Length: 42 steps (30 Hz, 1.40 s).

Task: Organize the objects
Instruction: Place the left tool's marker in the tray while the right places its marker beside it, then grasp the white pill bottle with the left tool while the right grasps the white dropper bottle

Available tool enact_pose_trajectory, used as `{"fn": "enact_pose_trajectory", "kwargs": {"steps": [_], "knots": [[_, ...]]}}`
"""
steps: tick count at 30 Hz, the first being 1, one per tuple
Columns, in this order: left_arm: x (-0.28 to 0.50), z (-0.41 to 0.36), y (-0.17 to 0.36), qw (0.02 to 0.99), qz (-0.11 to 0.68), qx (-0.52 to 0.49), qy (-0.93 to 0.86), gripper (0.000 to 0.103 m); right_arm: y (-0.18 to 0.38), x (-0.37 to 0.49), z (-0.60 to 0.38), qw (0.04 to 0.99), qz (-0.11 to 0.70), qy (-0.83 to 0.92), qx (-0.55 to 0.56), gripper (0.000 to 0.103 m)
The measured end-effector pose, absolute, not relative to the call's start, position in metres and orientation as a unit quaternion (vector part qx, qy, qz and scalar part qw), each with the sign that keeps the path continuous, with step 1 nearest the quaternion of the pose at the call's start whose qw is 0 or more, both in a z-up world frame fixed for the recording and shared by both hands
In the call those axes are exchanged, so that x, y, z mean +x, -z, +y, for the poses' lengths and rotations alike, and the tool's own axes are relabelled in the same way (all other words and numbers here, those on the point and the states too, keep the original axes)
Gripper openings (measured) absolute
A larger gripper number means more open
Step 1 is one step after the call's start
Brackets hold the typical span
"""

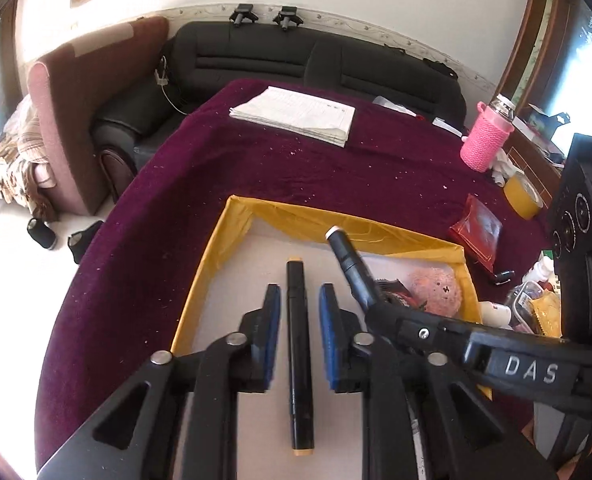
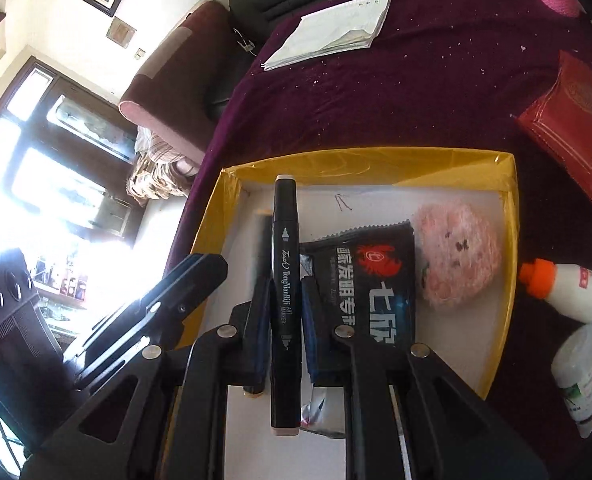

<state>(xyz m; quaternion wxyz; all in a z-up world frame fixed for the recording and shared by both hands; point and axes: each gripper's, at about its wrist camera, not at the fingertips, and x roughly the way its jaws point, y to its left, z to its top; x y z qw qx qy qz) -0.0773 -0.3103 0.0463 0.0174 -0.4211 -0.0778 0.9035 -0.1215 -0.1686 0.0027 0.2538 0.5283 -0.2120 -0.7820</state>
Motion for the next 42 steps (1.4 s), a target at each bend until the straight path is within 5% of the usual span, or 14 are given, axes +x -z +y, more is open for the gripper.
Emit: {"fn": "enact_pose_trajectory", "kwargs": {"steps": [5,16,26,27,29,37,42], "knots": [[-0.043,-0.310,-0.073,-0.036,-0.070,-0.366,-0.927,0.059,-0.021,-0.113,-0.164,0.249,-0.185,0.805,0.506,0.021],[0.020,-0.280,-0.121,-0.094,-0.023,-0.295,-0.951,0.064,-0.064,-0.048,-0.128,0.245,-0.129,0.852,0.444,0.027],[0.042,-0.214,-0.132,-0.031,0.012,-0.301,-0.953,0.067,-0.098,0.020,-0.018,0.142,-0.068,0.925,0.345,0.030],[0.042,-0.206,-0.130,-0.021,0.012,-0.307,-0.951,0.071,-0.102,0.028,-0.001,0.114,-0.054,0.938,0.323,0.034],[0.041,-0.186,-0.124,0.008,0.005,-0.320,-0.947,0.081,-0.102,0.040,0.036,0.071,-0.033,0.953,0.294,0.083],[0.016,-0.092,-0.083,0.084,0.053,-0.381,-0.919,0.081,-0.053,0.048,0.181,-0.010,-0.184,0.911,0.370,0.086],[-0.005,-0.058,-0.045,0.045,0.080,-0.427,-0.900,0.081,-0.037,0.056,0.203,-0.004,-0.210,0.904,0.374,0.086]]}}
